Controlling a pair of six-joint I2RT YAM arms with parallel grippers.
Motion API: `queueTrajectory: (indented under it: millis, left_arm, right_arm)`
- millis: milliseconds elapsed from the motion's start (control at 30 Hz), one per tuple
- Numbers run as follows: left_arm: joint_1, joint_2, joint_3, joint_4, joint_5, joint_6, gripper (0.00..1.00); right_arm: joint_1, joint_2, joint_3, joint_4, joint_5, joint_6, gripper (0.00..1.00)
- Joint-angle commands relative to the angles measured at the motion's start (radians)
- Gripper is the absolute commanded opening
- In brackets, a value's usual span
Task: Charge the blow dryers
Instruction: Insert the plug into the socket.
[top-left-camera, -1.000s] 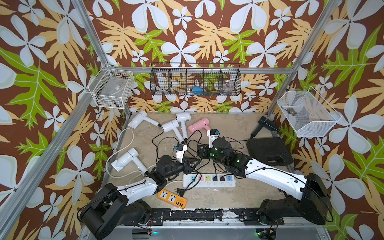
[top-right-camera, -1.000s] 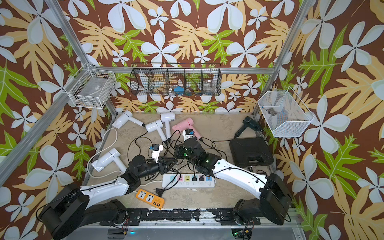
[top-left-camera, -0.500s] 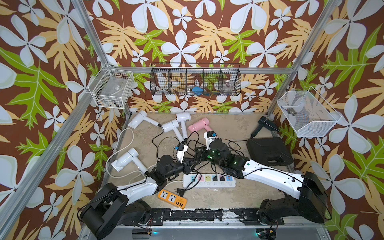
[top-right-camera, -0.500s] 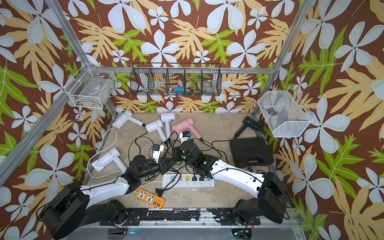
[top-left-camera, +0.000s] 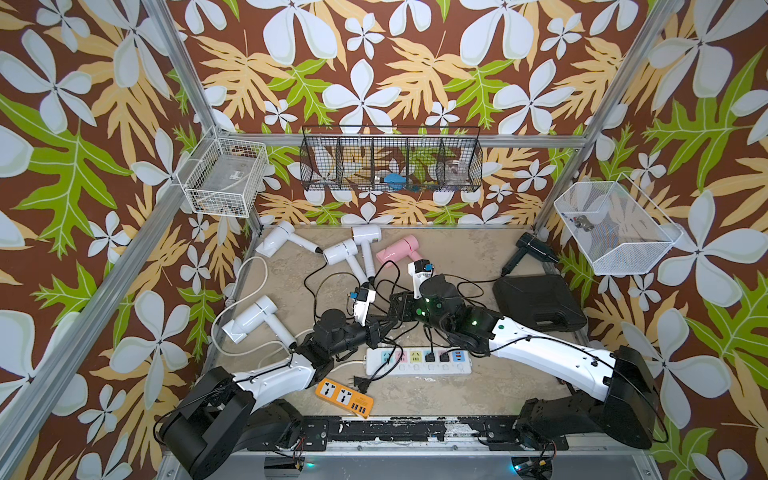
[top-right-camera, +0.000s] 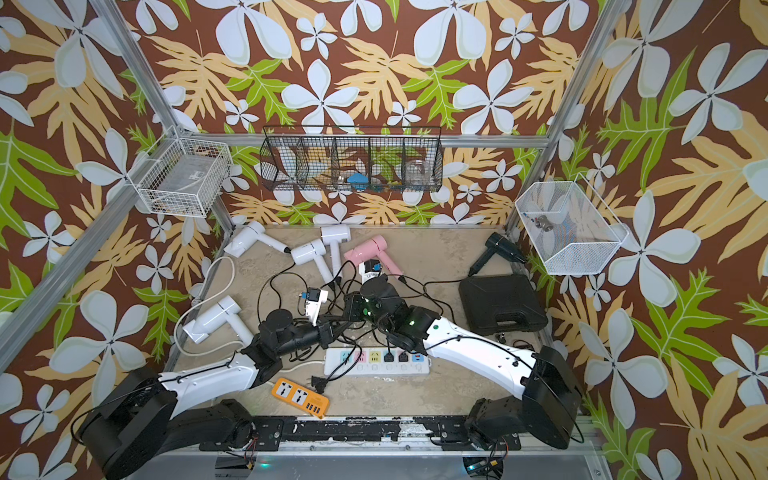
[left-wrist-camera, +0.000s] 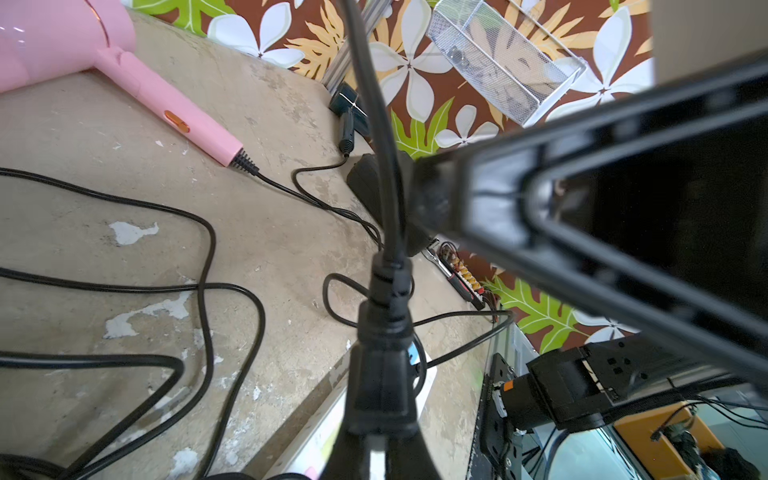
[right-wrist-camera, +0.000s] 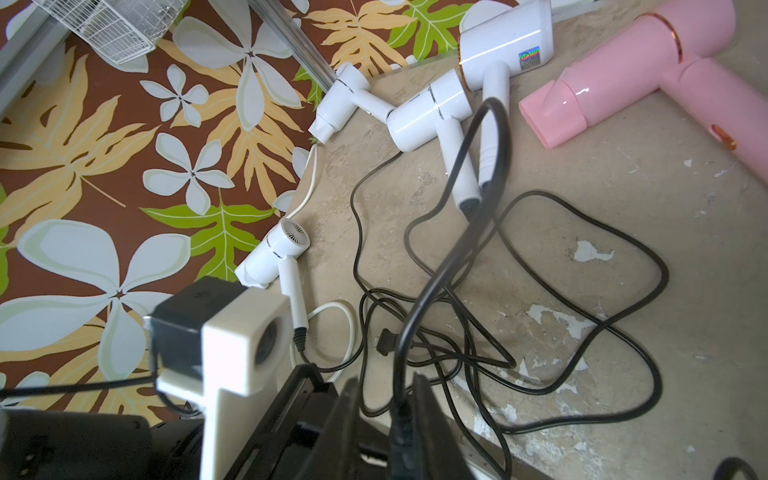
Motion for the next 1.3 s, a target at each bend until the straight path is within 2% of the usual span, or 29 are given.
queueTrajectory:
  millis: [0,67,167,233,367,567,733,1100,1267]
  left_arm:
    - [-0.003,-0.016,0.009,-0.015,-0.024,0.040,0.00]
    - [-0.010,-0.028,0.011,-0.034,-0.045,0.056,0.00]
    - [-0.026,-0.043,0.014,-0.060,-0.079,0.083,0.00]
    - [-0.044,-0.047,0.024,-0.084,-0.110,0.107,0.00]
    - [-0.094,-0.050,0.044,-0.129,-0.175,0.157,0.00]
    - [-0.168,-0.050,0.066,-0.166,-0.252,0.226,0.00]
    - [-0.216,-0.059,0.073,-0.185,-0.295,0.271,0.00]
    - [-0.300,-0.053,0.093,-0.212,-0.384,0.337,0.00]
    - [-0.322,-0.043,0.102,-0.222,-0.412,0.353,0.00]
  right_arm:
    - [-0.016,-0.027,0.046,-0.147,0.028,-0.078,0.43]
    - [-0.044,-0.053,0.060,-0.211,0.003,-0.106,0.57]
    - [-0.097,-0.085,0.071,-0.292,-0.084,-0.141,0.72]
    - [-0.122,-0.088,0.091,-0.352,-0.138,-0.172,0.77]
    - [-0.152,-0.081,0.141,-0.445,-0.236,-0.233,0.79]
    - [-0.157,-0.016,0.231,-0.574,-0.349,-0.297,0.76]
    - [-0.160,0.033,0.278,-0.664,-0.323,-0.353,0.70]
    - [-0.228,0.066,0.263,-0.693,-0.504,-0.352,0.56]
    - [-0.232,0.083,0.269,-0.718,-0.519,-0.368,0.47]
